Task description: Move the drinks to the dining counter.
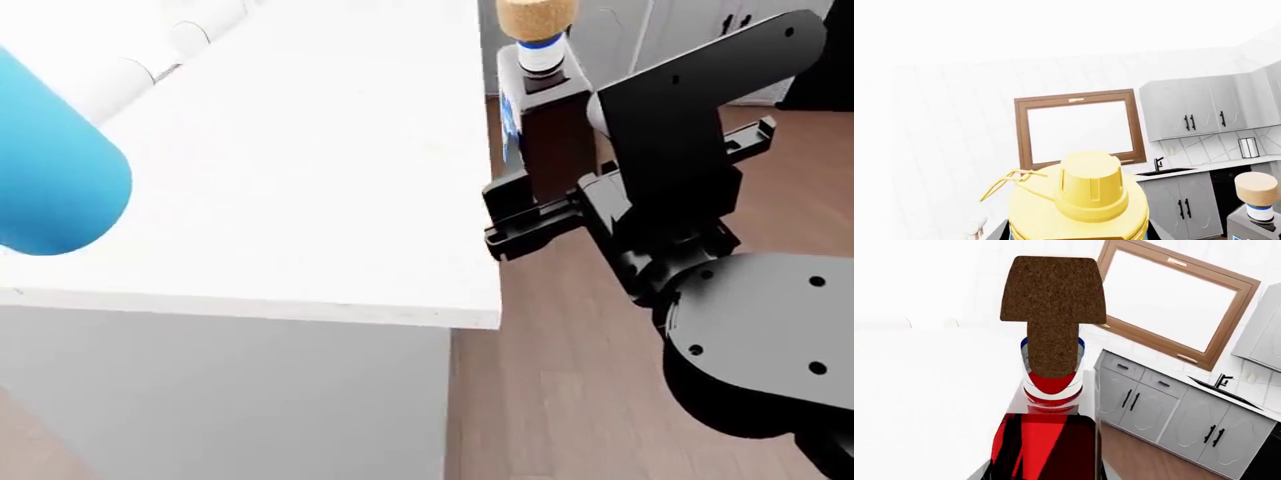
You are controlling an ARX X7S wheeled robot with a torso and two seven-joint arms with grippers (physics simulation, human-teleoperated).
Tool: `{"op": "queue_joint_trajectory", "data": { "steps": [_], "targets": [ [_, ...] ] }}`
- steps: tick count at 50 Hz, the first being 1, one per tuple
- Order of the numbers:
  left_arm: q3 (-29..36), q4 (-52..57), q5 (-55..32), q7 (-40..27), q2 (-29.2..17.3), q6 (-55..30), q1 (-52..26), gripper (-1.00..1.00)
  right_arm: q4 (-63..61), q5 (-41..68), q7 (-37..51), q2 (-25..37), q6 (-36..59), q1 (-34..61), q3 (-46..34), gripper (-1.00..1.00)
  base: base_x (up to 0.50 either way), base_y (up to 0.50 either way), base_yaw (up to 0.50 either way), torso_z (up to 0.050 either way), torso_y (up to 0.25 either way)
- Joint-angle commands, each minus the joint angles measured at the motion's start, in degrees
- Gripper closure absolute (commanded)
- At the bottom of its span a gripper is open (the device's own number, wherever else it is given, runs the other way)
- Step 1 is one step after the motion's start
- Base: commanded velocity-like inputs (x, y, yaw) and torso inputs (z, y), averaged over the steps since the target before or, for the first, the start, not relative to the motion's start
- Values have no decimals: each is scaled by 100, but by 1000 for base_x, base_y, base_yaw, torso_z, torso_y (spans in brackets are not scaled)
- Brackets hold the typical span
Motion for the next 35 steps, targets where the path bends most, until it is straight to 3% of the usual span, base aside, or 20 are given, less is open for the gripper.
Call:
{"op": "queue_joint_trajectory", "data": {
  "steps": [1,35],
  "targets": [
    [-133,-46,-90,-105,56,-14,-39,100,-11,-328,25,-11,136,139,100,100,-518,269,0,0,10],
    [-63,-32,-28,-63,110,-20,-28,100,-58,-311,42,86,21,57,75,100,-518,268,0,1,3]
  ]
}}
